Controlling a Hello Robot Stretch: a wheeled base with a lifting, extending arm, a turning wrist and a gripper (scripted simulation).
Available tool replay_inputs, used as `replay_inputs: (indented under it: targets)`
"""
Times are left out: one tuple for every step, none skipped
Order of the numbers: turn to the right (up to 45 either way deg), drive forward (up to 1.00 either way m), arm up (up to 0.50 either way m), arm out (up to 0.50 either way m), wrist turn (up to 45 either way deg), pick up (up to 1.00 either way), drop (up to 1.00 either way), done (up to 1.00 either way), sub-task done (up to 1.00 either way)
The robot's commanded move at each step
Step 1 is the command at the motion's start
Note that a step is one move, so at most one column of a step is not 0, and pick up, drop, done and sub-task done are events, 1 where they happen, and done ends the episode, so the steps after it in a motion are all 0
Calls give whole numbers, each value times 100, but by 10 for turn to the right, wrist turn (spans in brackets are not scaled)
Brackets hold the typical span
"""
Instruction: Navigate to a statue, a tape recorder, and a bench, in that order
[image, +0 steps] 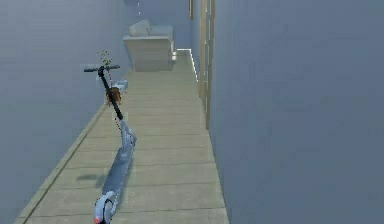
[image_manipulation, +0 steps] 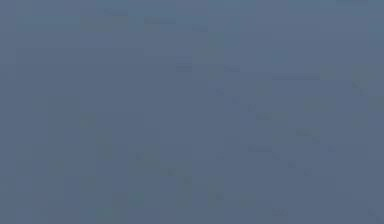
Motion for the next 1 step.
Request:
replay_inputs:
  targets:
    - [-60, 0, 0, 0, 0, 0, 0, 0, 0]
